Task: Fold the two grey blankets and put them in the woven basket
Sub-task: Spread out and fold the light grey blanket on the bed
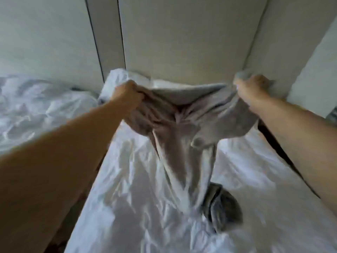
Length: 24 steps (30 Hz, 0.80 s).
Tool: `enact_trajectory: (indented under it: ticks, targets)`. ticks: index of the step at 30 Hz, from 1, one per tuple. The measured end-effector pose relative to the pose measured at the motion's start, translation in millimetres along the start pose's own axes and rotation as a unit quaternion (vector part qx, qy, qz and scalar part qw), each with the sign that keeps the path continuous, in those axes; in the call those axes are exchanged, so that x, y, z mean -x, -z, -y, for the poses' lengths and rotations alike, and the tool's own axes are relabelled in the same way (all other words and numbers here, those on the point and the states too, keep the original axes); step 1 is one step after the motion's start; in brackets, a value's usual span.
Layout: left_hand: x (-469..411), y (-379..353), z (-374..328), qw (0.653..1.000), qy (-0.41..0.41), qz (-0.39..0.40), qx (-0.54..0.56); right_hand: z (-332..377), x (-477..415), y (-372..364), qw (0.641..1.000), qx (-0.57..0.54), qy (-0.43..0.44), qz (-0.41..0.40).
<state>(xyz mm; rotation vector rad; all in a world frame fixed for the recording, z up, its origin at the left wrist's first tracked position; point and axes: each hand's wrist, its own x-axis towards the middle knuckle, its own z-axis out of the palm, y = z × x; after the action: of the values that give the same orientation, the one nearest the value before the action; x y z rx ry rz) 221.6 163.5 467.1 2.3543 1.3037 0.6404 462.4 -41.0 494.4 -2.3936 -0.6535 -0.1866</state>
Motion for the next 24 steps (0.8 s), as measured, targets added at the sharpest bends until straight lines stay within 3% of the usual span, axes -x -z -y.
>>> enact_trajectory:
  ticks: [2,3,5,9,12,15,19,24]
  targets:
    - [-29,102,-49,0.989,-0.065,-0.13,0.013,63,-44,111,0.985,-0.054,0.037,-0.16]
    - [-33,140,-65,0.981,-0.092,-0.169,-0.008,80,-54,158,0.977,-0.049,0.058,-0.199]
    - [-28,195,-80,0.965,-0.128,-0.222,-0.056,85,-55,209,0.961,-0.066,0.099,-0.251]
    - [-6,235,-79,0.952,-0.139,-0.263,-0.07,67,-38,252,0.949,-0.066,0.149,-0.271]
    - [6,236,-65,0.945,-0.147,-0.287,-0.053,45,-21,250,0.954,-0.086,0.14,-0.252]
    - [12,217,-51,0.949,-0.16,-0.263,-0.064,19,-3,232,0.964,-0.091,0.13,-0.214]
    - [18,160,-35,0.958,-0.183,-0.18,-0.127,-26,25,180,0.983,-0.083,0.1,-0.133]
    - [47,38,-3,0.95,-0.227,-0.029,-0.212,-114,87,75,0.999,-0.024,0.024,0.032]
